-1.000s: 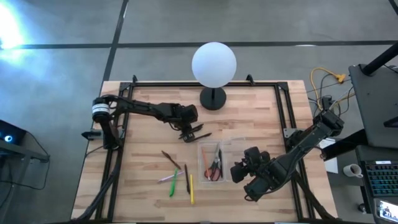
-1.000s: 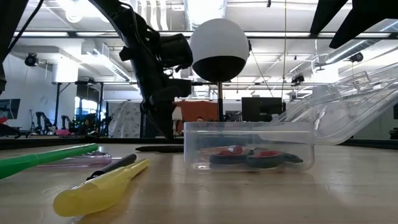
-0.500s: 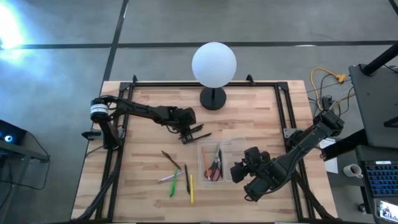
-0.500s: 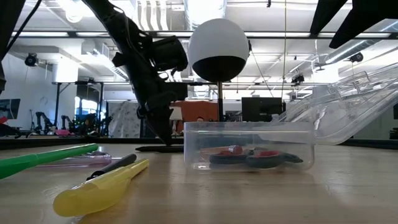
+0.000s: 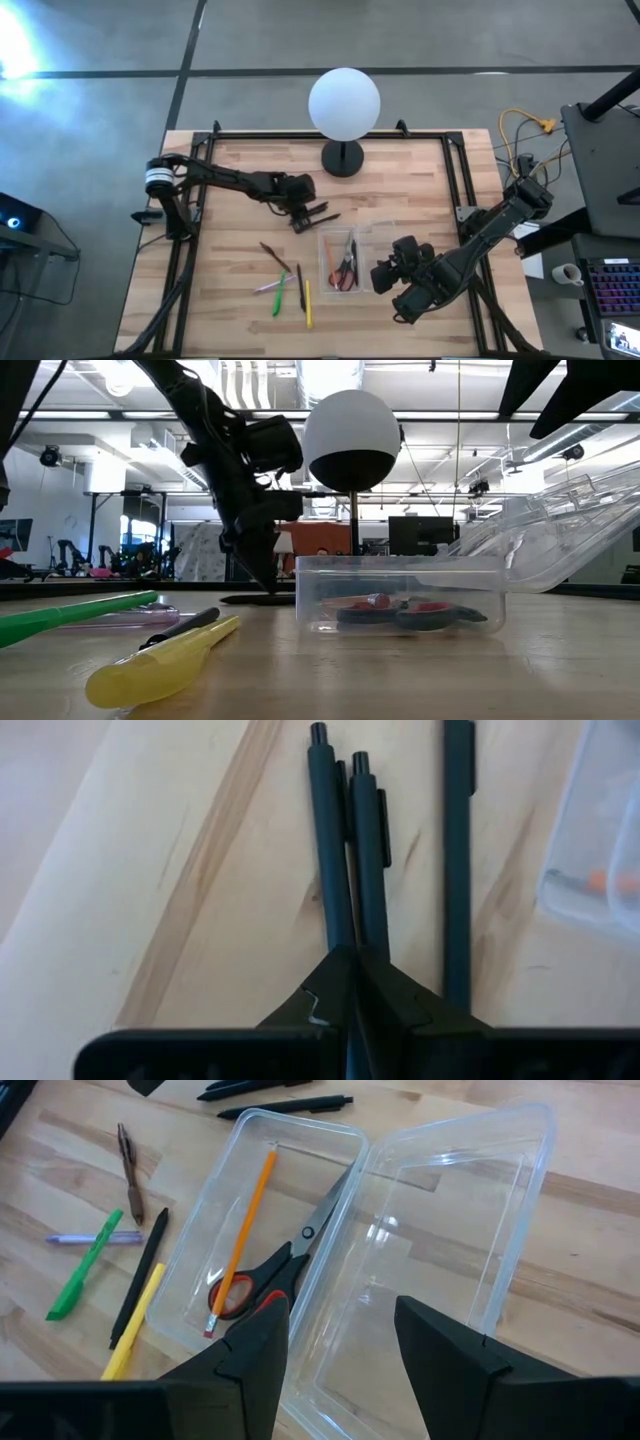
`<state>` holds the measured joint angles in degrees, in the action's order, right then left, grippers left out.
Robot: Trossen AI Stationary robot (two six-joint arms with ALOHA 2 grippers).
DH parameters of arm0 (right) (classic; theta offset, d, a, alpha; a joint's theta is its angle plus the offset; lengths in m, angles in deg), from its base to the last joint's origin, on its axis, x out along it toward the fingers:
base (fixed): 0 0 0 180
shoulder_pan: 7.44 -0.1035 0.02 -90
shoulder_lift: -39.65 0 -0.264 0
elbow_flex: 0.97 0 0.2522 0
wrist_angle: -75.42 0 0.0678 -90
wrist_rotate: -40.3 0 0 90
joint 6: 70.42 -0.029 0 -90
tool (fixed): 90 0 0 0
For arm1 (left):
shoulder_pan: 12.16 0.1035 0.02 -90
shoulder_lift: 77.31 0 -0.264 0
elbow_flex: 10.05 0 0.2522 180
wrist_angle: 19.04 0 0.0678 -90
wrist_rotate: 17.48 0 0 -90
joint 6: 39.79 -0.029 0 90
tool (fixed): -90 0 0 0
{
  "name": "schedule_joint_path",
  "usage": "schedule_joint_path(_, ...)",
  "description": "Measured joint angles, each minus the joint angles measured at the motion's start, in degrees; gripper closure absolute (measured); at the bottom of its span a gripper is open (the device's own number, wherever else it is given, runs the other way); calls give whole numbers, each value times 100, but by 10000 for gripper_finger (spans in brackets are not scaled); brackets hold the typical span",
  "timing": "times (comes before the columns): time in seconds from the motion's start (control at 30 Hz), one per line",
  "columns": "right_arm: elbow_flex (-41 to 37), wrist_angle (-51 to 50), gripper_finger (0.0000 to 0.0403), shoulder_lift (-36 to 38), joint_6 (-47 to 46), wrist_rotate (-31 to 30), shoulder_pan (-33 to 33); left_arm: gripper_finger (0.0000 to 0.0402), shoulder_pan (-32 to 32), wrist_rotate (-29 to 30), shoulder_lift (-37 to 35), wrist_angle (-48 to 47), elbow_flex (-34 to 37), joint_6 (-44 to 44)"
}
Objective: Pick & place school supplies into a supply box
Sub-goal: Put the black pen into the transparent supply box
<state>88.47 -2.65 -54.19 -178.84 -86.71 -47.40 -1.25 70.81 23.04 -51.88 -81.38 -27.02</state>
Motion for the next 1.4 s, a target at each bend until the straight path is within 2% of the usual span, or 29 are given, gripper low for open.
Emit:
schedule_joint_path(0.57,-16,-1,227,0,36,2,0,397,-6,11,13,98,-23,302)
schedule_joint_path(0.77,-50,-6,227,0,36,11,0,397,-168,97,238,180,-27,295)
schedule_joint_path(0.97,-50,-7,227,0,29,15,0,397,-401,848,339,155,-15,195)
schedule_joint_path(1.17,-50,-15,227,0,38,15,0,397,-263,1605,347,-374,-33,122)
schedule_joint_path(1.4,-50,-20,227,0,38,49,0,397,-155,1285,350,-426,-25,107)
